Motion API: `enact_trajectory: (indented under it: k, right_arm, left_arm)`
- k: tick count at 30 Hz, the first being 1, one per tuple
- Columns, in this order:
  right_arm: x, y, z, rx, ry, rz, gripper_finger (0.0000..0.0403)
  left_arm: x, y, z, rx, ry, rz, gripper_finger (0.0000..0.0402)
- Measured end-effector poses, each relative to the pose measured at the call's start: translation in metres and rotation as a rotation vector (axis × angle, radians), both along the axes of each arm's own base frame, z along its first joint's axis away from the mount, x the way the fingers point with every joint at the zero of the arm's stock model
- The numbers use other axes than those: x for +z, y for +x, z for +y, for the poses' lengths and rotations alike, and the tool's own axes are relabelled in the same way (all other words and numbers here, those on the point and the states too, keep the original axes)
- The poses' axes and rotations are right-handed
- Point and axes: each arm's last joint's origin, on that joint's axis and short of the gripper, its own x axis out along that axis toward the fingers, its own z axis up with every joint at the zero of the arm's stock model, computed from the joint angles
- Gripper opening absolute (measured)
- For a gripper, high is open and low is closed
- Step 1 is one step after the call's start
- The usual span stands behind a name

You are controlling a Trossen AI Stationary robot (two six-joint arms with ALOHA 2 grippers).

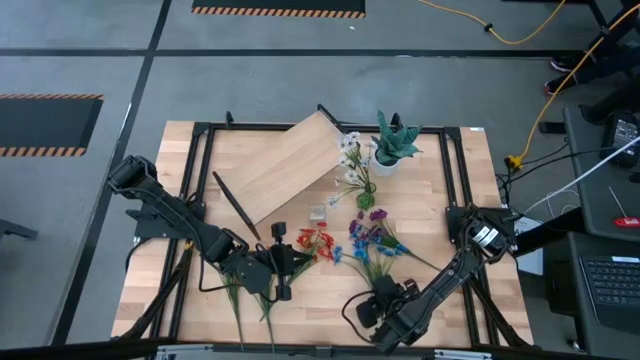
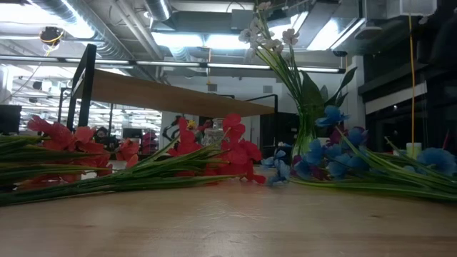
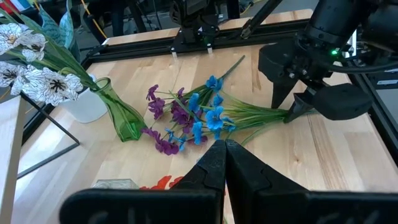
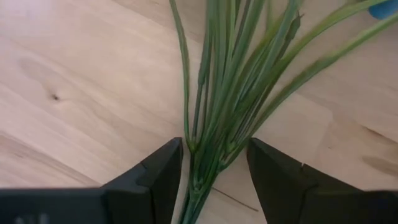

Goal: Pick and place flowers into a vace then onto a shelf
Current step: Put the blue flowers into the green vase

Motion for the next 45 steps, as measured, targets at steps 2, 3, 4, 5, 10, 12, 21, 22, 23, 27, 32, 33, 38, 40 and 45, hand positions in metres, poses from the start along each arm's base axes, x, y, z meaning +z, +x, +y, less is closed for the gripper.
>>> enact_trajectory:
  k: [2, 3, 4, 5, 10, 12, 21, 22, 23, 27, 32, 33, 38, 40, 45]
  right_arm:
    - [0.000, 0.002, -0.002, -0.003, 0.000, 0.001, 0.0185]
    - [0.000, 0.003, -0.003, -0.001, -0.001, 0.003, 0.0185]
    - [0.000, 0.004, -0.004, -0.002, -0.003, 0.005, 0.0185]
    - [0.000, 0.004, -0.005, -0.005, -0.005, 0.008, 0.0185]
    - [-0.001, 0.007, -0.009, -0.013, -0.017, 0.018, 0.0184]
    - [-0.001, 0.007, -0.010, -0.010, -0.021, 0.021, 0.0184]
    - [-0.001, 0.007, -0.011, 0.002, -0.030, 0.035, 0.0108]
    - [-0.001, 0.007, -0.011, 0.006, -0.031, 0.037, 0.0088]
    - [-0.001, 0.006, -0.011, 0.007, -0.033, 0.038, 0.0066]
    - [-0.001, 0.003, -0.009, -0.007, -0.034, 0.039, 0.0015]
    - [-0.001, -0.005, -0.004, -0.028, -0.047, 0.036, 0.0010]
    - [0.000, -0.006, -0.003, -0.029, -0.046, 0.036, 0.0010]
    - [0.011, -0.018, -0.001, -0.024, -0.050, 0.051, 0.0010]
    - [0.018, -0.021, 0.000, -0.017, -0.049, 0.047, 0.0010]
    - [0.037, -0.027, -0.001, -0.001, -0.048, 0.013, 0.0010]
  left_arm:
    - [0.000, 0.000, 0.000, 0.000, 0.000, 0.000, 0.0004]
    - [0.000, 0.000, 0.000, 0.000, 0.000, 0.000, 0.0004]
    - [0.000, 0.000, 0.000, 0.000, 0.000, 0.000, 0.0004]
    - [0.000, 0.000, 0.000, 0.000, 0.000, 0.000, 0.0004]
    - [0.000, 0.000, 0.000, 0.000, 0.000, 0.000, 0.0004]
    - [0.000, 0.000, 0.000, 0.000, 0.000, 0.000, 0.0004]
    - [0.000, 0.000, 0.000, 0.000, 0.000, 0.000, 0.0004]
    - [0.000, 0.000, 0.000, 0.000, 0.000, 0.000, 0.0004]
    - [0.000, 0.000, 0.000, 0.000, 0.000, 0.000, 0.0004]
    - [0.000, 0.000, 0.000, 0.000, 0.000, 0.000, 0.0004]
    - [-0.002, 0.000, 0.000, 0.000, 0.001, 0.001, 0.0004]
    - [-0.004, -0.001, 0.001, 0.000, 0.004, 0.007, 0.0004]
    - [-0.006, -0.001, 0.001, 0.000, 0.008, 0.011, 0.0004]
    - [-0.006, -0.001, 0.001, 0.000, 0.008, 0.011, 0.0004]
    - [-0.005, -0.002, 0.000, -0.002, 0.007, 0.010, 0.0004]
